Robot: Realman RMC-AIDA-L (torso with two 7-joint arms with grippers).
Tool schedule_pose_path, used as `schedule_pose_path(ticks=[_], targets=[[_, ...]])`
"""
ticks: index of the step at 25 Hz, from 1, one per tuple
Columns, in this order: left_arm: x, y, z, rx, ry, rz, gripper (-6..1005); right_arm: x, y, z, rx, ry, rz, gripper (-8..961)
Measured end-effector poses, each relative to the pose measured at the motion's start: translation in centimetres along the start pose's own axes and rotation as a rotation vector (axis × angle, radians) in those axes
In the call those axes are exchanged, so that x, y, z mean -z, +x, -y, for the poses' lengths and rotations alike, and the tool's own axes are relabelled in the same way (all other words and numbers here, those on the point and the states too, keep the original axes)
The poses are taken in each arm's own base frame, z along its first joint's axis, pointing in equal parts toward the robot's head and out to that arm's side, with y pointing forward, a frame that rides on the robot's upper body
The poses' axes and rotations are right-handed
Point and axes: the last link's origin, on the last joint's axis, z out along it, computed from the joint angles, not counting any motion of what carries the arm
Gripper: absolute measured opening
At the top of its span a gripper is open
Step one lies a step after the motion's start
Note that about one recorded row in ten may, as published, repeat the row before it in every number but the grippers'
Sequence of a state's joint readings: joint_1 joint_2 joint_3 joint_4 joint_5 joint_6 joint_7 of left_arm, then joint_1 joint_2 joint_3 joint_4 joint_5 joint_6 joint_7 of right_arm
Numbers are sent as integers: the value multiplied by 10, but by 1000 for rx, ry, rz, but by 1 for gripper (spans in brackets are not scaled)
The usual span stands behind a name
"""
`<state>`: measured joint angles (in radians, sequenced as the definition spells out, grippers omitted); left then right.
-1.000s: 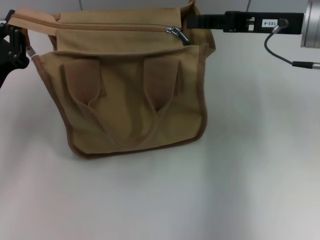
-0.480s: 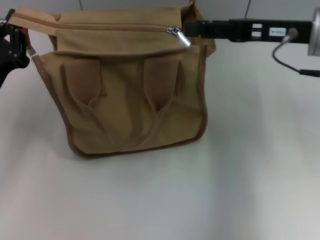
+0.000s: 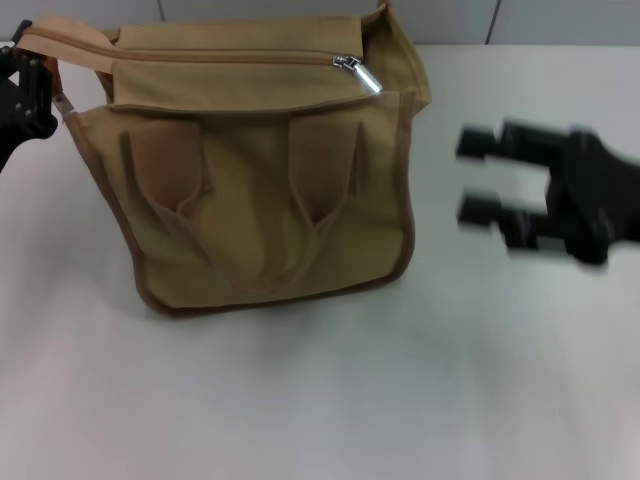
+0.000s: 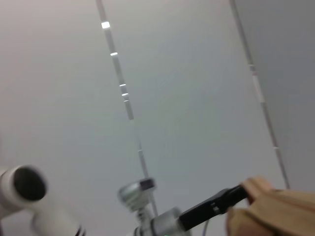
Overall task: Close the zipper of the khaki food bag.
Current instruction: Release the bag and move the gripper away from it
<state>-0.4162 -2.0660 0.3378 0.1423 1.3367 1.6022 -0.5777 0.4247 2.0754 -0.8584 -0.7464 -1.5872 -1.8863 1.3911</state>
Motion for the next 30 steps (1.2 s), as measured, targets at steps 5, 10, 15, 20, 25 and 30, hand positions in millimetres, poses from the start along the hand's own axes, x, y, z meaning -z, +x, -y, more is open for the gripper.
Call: schedule_pose_path(ticks=[5, 10, 15, 20, 25, 30], targets=[[4, -1, 0, 0, 3, 9, 19, 18, 39, -26, 97, -17, -22, 710], [6, -3, 0, 1, 1, 19, 42, 24, 64, -36, 101, 0, -64, 710], [3, -3, -2, -11, -35, 32, 71, 24, 73, -36, 101, 20, -88, 710], [5, -3, -2, -4, -37, 41, 100, 24, 72, -35, 100, 18, -86, 710], [7, -3, -1, 8, -26, 40, 129, 22, 71, -35, 97, 13, -83, 710], [11, 1, 2, 20, -34, 37, 158, 22, 71, -35, 94, 13, -80, 710]])
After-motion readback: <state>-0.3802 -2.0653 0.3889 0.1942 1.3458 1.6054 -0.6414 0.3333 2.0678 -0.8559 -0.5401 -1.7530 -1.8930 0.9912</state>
